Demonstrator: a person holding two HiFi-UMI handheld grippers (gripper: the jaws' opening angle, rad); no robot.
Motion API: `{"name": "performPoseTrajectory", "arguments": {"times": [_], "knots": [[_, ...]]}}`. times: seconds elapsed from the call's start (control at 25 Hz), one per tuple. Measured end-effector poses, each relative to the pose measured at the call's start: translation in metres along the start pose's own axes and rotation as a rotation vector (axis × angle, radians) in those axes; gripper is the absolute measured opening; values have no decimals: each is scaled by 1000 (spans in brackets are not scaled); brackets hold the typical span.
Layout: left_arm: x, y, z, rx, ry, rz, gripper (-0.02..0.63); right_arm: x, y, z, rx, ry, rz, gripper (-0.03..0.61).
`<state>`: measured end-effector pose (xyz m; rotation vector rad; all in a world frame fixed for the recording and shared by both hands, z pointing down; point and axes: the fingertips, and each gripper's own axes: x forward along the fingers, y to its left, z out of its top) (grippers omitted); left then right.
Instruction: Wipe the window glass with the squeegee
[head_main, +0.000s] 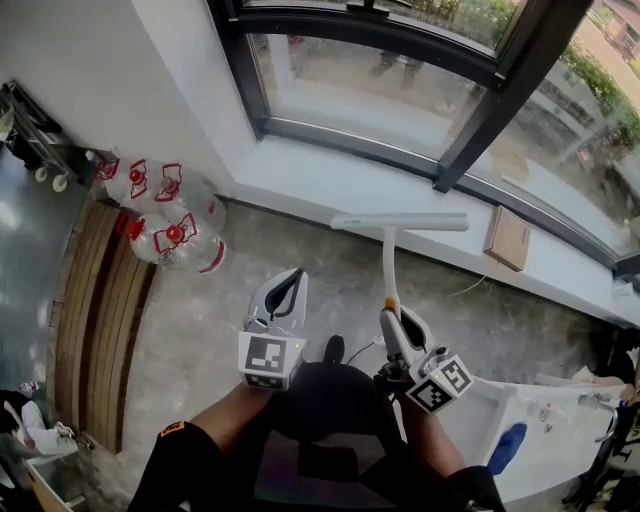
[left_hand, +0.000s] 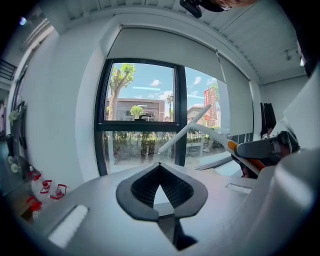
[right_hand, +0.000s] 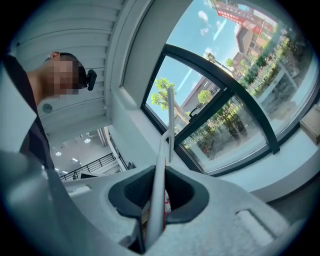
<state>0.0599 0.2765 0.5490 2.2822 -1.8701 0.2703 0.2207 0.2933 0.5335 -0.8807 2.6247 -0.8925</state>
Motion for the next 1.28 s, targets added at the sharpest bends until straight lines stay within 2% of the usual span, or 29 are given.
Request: {"name": "performPoseTrajectory", "arguments": {"times": [0.28, 0.4, 0.76, 1.28], "knots": [[-14, 5, -8, -57, 5, -22, 14, -6, 18, -33, -17, 81, -27, 44], [-18, 9, -13, -50, 3, -43, 14, -4, 27, -44, -47, 103, -43, 44], [-26, 13, -7, -41, -14, -115, 14, 14, 37, -39, -99, 71, -89, 44], [-24, 22, -1, -12, -39, -159, 14, 39, 39, -38, -118, 53, -115, 44]]}}
